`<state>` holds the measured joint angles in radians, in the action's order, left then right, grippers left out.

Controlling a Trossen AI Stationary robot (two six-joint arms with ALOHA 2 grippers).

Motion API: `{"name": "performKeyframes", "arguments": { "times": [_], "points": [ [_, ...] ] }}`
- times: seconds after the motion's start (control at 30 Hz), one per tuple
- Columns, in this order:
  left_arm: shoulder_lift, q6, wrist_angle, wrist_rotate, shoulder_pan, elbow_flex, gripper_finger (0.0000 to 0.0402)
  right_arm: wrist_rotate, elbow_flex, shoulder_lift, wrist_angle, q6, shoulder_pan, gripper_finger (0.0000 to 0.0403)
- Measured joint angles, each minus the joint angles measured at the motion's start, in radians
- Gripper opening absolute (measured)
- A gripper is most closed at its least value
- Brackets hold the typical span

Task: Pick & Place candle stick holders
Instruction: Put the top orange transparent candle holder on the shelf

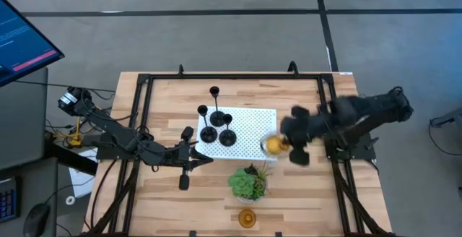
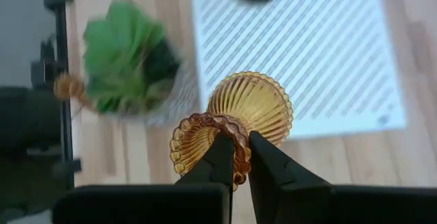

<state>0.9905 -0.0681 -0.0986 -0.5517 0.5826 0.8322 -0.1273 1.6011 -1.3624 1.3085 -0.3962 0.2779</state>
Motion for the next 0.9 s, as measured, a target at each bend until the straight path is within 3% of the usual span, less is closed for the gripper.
{"name": "performKeyframes", "arguments": {
  "times": [0.17,0.37,0.6,0.9],
  "points": [
    [0.0,0.0,0.013,0.0,0.0,0.0,0.0008,0.153,0.008,-0.001,-0.064,0.145,-0.221,0.001],
    [0.0,0.0,0.013,0.0,0.0,0.0,0.0007,0.255,0.008,-0.05,-0.073,0.271,-0.387,0.001],
    [0.0,0.0,0.013,0.0,0.0,0.0,0.0009,0.336,0.029,-0.196,-0.067,0.42,-0.496,0.001],
    [0.0,0.0,0.014,0.0,0.002,0.0,0.001,0.384,0.195,-0.345,-0.025,0.512,-0.573,0.001]
  ]
}}
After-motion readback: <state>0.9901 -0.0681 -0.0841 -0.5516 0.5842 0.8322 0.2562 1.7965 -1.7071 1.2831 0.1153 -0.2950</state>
